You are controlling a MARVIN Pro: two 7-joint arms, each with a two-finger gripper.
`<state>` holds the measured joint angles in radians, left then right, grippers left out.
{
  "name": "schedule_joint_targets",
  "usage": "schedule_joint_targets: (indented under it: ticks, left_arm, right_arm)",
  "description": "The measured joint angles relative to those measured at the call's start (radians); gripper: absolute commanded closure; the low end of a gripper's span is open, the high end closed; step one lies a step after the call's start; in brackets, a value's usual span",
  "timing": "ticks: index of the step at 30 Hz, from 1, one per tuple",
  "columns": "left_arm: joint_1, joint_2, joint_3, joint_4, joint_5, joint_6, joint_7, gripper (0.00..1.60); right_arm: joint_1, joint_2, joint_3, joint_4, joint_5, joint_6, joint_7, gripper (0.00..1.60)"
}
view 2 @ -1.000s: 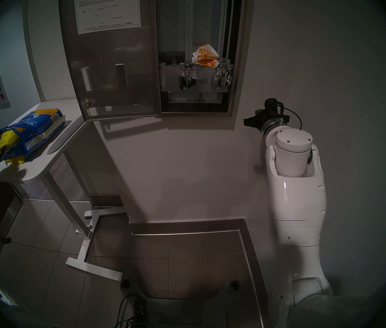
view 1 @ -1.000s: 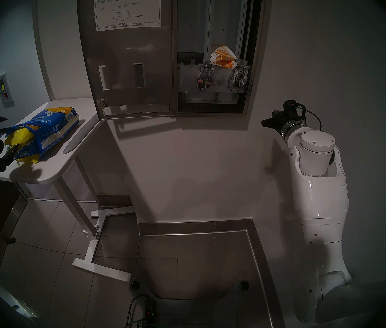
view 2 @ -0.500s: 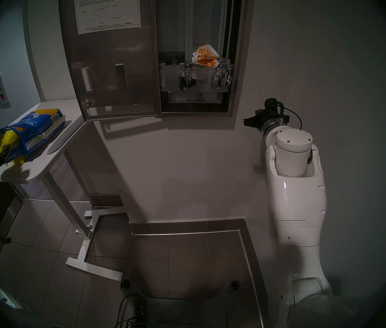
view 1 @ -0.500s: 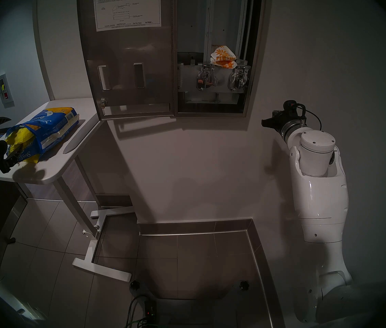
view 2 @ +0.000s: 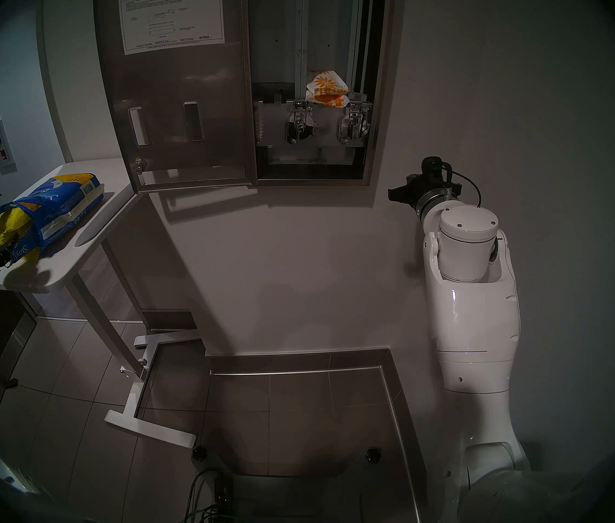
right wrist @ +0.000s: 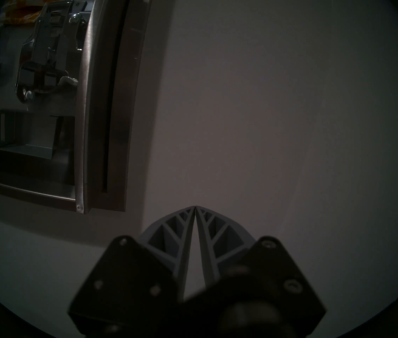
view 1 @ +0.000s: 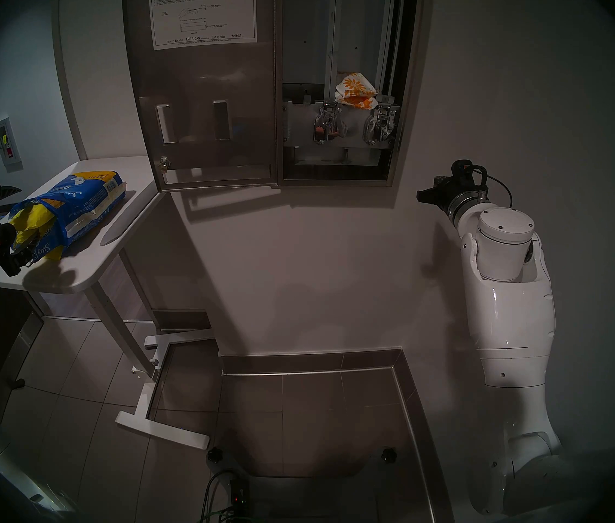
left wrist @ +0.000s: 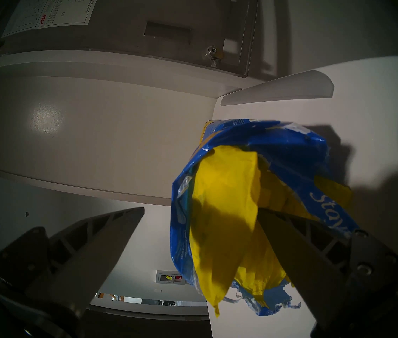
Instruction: Open the dispenser door, put the pads inside, close the door
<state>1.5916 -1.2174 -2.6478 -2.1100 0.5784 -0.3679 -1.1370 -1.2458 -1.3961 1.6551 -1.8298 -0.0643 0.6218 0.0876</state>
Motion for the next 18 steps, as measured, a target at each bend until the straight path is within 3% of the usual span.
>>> schedule_joint_targets:
  ticks: [3, 4, 6, 9, 11, 14, 18]
  left_arm:
    - [0.0, 0.001, 0.001, 0.001, 0.007, -0.005, 0.003, 0.04]
    - [-0.001, 0.002, 0.002, 0.001, 0.012, -0.008, 0.004, 0.16]
    - [-0.001, 0.002, 0.002, 0.002, 0.016, -0.011, 0.006, 0.26]
    - [-0.002, 0.003, 0.002, 0.003, 0.021, -0.016, 0.008, 0.23]
    - [-0.002, 0.003, 0.002, 0.003, 0.023, -0.018, 0.009, 0.37]
    - [-0.003, 0.004, -0.001, 0.004, 0.023, -0.022, 0.009, 0.78]
    - [-0.004, 0.004, -0.004, 0.004, 0.019, -0.025, 0.009, 0.81]
  right_arm:
    - [0.0, 0.0, 0.0, 0.0, 0.0, 0.0, 0.0, 1.09]
    - [0.0, 0.0, 0.0, 0.0, 0.0, 0.0, 0.0, 1.09]
    - [0.0, 0.0, 0.0, 0.0, 0.0, 0.0, 0.0, 1.09]
    - [0.0, 0.0, 0.0, 0.0, 0.001, 0.0, 0.0, 1.09]
    - [0.0, 0.0, 0.0, 0.0, 0.001, 0.0, 0.0, 1.09]
    - [0.0, 0.0, 0.0, 0.0, 0.001, 0.0, -0.001, 1.09]
    - [0.0, 0.001, 0.0, 0.0, 0.001, 0.0, -0.001, 1.09]
